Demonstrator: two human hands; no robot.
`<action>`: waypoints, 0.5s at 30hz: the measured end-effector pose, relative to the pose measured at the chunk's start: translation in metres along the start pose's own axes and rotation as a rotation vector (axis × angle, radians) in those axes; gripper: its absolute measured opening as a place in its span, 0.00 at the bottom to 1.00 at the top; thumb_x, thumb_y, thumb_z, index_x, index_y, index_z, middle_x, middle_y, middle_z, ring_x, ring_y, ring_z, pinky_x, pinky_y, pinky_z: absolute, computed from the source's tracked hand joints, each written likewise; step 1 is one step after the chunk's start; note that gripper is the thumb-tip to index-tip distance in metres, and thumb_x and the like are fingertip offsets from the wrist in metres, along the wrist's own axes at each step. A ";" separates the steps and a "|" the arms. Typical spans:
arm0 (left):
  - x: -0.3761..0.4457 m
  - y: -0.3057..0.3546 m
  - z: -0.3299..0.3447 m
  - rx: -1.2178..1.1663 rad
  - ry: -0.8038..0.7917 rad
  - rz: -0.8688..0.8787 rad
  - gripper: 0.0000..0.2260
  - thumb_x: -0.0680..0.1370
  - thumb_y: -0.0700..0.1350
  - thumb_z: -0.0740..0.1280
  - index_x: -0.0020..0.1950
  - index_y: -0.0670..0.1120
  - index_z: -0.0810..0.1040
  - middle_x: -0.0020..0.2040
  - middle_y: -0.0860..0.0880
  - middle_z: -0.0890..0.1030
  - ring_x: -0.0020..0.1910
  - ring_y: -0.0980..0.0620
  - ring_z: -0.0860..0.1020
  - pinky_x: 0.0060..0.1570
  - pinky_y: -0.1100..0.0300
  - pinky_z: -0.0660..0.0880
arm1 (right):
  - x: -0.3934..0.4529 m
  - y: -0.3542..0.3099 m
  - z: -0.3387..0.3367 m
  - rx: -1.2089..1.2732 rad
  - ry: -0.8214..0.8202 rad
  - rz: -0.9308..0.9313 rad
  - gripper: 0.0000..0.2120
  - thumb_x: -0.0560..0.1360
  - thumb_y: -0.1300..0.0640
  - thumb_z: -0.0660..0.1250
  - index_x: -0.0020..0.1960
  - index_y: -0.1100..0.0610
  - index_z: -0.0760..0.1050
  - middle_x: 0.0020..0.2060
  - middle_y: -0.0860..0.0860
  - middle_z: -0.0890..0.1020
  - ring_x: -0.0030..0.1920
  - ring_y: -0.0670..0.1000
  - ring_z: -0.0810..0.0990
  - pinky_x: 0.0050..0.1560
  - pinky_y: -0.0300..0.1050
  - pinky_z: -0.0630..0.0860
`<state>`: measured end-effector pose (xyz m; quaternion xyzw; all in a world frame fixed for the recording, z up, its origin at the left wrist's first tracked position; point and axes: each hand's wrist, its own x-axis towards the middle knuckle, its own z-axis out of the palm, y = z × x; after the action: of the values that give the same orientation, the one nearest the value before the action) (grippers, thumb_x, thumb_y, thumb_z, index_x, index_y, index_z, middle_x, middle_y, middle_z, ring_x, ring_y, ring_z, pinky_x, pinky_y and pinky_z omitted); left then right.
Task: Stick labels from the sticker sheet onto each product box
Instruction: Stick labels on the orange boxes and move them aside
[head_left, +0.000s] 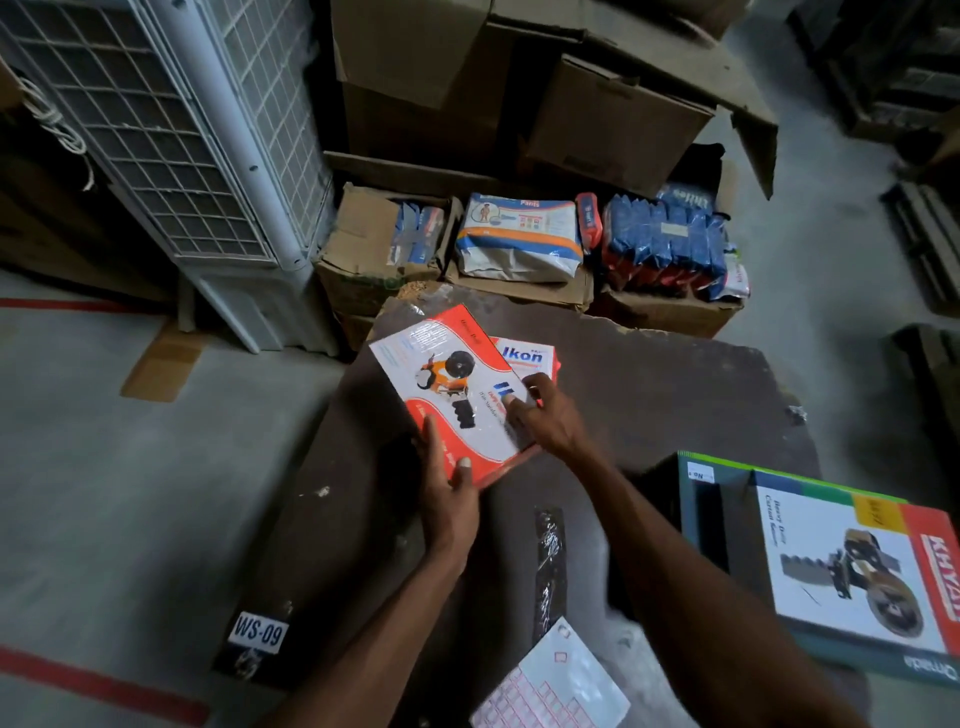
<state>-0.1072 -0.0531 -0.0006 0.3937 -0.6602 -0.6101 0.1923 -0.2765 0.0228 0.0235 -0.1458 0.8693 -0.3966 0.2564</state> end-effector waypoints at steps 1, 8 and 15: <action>-0.002 0.000 -0.011 0.023 0.001 0.006 0.32 0.82 0.39 0.63 0.80 0.63 0.57 0.82 0.53 0.58 0.80 0.51 0.60 0.76 0.50 0.64 | -0.012 0.001 0.007 0.077 -0.007 0.012 0.22 0.80 0.49 0.69 0.69 0.56 0.72 0.61 0.50 0.79 0.57 0.52 0.80 0.54 0.43 0.72; -0.019 0.013 -0.082 -0.037 -0.161 -0.003 0.28 0.83 0.42 0.64 0.74 0.71 0.65 0.73 0.58 0.73 0.68 0.52 0.77 0.64 0.40 0.76 | -0.089 0.000 0.031 0.495 -0.037 0.049 0.18 0.80 0.52 0.69 0.68 0.45 0.71 0.60 0.43 0.82 0.55 0.46 0.85 0.51 0.46 0.84; -0.042 0.030 -0.112 -0.016 -0.291 -0.017 0.20 0.81 0.61 0.64 0.72 0.69 0.69 0.71 0.56 0.76 0.68 0.56 0.76 0.68 0.46 0.75 | -0.155 -0.007 0.019 0.585 -0.031 0.220 0.12 0.79 0.49 0.71 0.63 0.45 0.80 0.50 0.46 0.88 0.46 0.48 0.88 0.47 0.48 0.84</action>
<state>-0.0074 -0.0966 0.0575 0.3051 -0.6728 -0.6675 0.0927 -0.1373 0.0772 0.0694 0.0232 0.7249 -0.5975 0.3420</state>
